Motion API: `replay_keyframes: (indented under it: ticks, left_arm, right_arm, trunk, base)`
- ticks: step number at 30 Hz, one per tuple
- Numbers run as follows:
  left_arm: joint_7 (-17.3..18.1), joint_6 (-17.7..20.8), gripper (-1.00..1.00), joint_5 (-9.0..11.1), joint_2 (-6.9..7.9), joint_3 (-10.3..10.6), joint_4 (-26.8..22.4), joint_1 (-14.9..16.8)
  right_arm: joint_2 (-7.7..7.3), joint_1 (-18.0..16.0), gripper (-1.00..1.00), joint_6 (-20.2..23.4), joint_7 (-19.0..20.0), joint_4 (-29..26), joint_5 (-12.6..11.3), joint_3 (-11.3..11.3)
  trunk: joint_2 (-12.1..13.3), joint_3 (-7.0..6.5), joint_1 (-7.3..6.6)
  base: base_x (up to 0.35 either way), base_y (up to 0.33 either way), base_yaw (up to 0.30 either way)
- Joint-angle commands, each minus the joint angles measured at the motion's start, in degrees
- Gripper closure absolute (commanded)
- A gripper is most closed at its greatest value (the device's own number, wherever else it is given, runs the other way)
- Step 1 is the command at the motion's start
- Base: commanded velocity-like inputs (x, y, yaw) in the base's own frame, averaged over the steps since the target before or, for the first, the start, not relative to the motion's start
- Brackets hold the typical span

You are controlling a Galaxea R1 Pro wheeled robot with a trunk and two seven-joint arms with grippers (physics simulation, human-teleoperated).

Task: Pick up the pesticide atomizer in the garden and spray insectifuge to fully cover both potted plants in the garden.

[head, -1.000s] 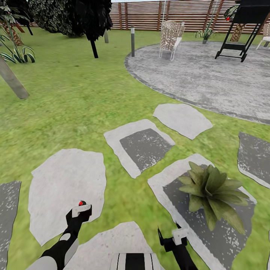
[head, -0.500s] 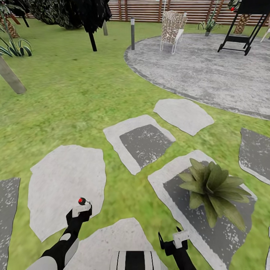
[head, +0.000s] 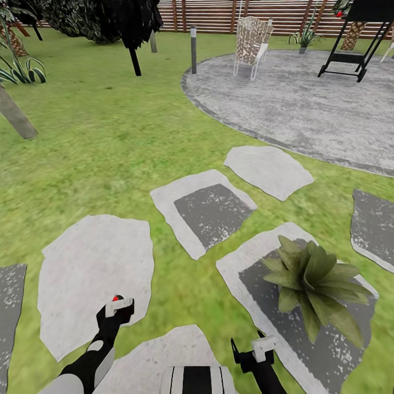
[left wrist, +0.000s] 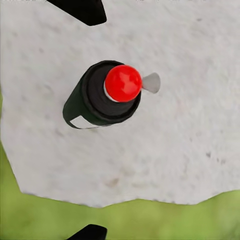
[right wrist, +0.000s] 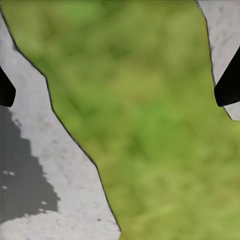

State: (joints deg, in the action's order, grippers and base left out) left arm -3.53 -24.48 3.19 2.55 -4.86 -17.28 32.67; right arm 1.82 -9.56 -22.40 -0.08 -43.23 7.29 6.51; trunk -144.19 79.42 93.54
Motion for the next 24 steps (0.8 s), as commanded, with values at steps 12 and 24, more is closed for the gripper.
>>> replay_keyframes:
  ticks: [12, 24]
  left_arm:
    - [0.01, -0.35, -1.0, 0.33, 0.0, 0.02, 0.05, 0.03]
    - [0.01, -0.76, -1.0, 0.39, 0.0, -0.1, -0.26, 0.02]
  right_arm:
    - [0.0, -0.02, -1.0, -0.16, -0.01, 0.0, 0.44, -0.1]
    - [0.24, -0.02, -1.0, -0.04, -0.08, -9.36, 0.37, -0.02]
  trunk:
    - [-0.01, 0.03, -0.01]
    - [-0.01, 0.03, -0.01]
  base:
    - [0.0, 0.065, 0.0]
    - [0.0, 0.0, 0.0]
